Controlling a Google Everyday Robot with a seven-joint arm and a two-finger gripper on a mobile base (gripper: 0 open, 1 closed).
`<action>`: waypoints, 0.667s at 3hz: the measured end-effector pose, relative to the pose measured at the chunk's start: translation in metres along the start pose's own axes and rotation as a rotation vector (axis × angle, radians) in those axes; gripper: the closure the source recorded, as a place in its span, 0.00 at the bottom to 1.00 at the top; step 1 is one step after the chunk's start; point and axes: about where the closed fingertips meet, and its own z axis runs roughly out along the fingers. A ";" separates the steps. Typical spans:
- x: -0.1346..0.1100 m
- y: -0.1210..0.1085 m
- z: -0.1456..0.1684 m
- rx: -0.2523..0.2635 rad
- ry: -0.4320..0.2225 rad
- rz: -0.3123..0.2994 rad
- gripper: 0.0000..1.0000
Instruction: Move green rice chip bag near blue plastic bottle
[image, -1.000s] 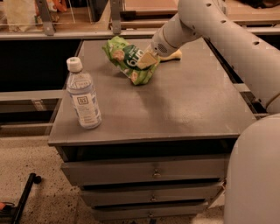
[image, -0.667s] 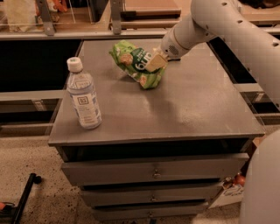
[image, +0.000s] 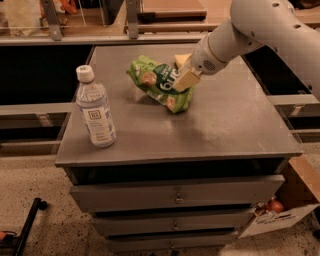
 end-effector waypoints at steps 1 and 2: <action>-0.012 0.027 0.008 -0.067 -0.027 -0.066 1.00; -0.030 0.052 0.024 -0.130 -0.076 -0.122 1.00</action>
Offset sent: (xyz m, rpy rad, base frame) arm -0.0537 0.0876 -0.0173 0.0789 0.0130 0.3002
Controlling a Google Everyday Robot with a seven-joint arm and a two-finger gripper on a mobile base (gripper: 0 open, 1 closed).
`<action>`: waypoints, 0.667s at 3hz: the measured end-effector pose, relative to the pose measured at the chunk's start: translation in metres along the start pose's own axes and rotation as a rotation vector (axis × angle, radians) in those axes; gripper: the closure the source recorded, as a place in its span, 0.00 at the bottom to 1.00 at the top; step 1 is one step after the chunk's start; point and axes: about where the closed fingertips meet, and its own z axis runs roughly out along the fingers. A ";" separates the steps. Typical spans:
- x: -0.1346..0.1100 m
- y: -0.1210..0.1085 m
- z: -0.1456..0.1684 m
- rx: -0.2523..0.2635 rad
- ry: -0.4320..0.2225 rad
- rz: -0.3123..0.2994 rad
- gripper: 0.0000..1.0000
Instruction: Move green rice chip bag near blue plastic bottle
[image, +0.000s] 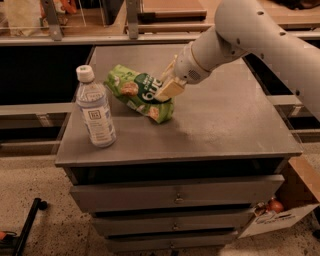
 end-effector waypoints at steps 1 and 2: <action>-0.006 0.006 0.008 -0.023 -0.014 -0.013 0.83; -0.006 0.006 0.007 -0.023 -0.014 -0.013 0.61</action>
Offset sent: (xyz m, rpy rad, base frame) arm -0.0142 0.0312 -0.0014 0.0257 -0.0124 0.0912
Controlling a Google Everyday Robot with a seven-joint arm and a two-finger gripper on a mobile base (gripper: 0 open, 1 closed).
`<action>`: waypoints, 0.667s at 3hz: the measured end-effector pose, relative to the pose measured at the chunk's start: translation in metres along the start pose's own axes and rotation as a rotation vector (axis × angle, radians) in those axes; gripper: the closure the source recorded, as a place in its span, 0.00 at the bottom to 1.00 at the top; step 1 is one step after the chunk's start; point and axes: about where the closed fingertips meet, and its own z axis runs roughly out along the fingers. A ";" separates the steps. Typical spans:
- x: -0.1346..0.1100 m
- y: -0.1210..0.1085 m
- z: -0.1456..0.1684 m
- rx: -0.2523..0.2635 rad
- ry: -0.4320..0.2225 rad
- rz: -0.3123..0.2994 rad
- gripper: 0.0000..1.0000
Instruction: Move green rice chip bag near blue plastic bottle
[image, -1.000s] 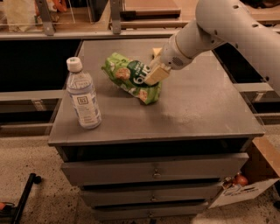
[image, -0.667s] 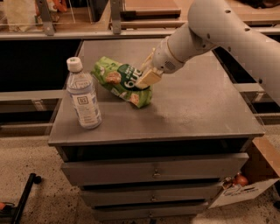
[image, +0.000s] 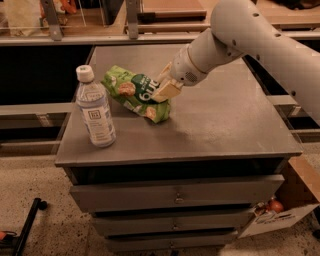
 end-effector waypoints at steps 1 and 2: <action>-0.009 0.006 0.005 -0.015 -0.016 -0.033 0.37; -0.019 0.010 0.004 -0.040 -0.047 -0.081 0.14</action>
Offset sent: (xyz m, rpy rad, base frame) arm -0.0149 0.0232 0.0183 0.0469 -0.0566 0.1671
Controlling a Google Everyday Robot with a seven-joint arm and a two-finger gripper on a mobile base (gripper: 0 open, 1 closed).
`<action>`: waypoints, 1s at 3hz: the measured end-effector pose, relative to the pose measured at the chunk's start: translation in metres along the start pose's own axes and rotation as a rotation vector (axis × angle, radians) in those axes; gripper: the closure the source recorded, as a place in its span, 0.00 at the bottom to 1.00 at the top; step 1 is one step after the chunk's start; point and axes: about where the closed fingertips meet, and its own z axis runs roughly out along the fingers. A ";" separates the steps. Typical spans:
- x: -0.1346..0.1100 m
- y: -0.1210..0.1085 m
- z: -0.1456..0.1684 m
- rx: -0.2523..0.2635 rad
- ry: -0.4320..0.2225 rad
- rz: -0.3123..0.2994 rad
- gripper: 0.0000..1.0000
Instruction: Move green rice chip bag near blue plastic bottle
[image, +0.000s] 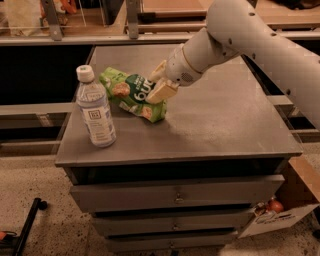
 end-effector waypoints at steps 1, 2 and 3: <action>-0.007 0.005 -0.004 -0.038 -0.021 -0.081 0.00; -0.001 0.003 -0.018 0.013 0.001 -0.079 0.00; 0.000 -0.013 -0.038 0.088 0.038 -0.106 0.00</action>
Offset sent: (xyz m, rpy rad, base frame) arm 0.0047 -0.0316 0.0274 -0.0120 -0.1337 -0.0624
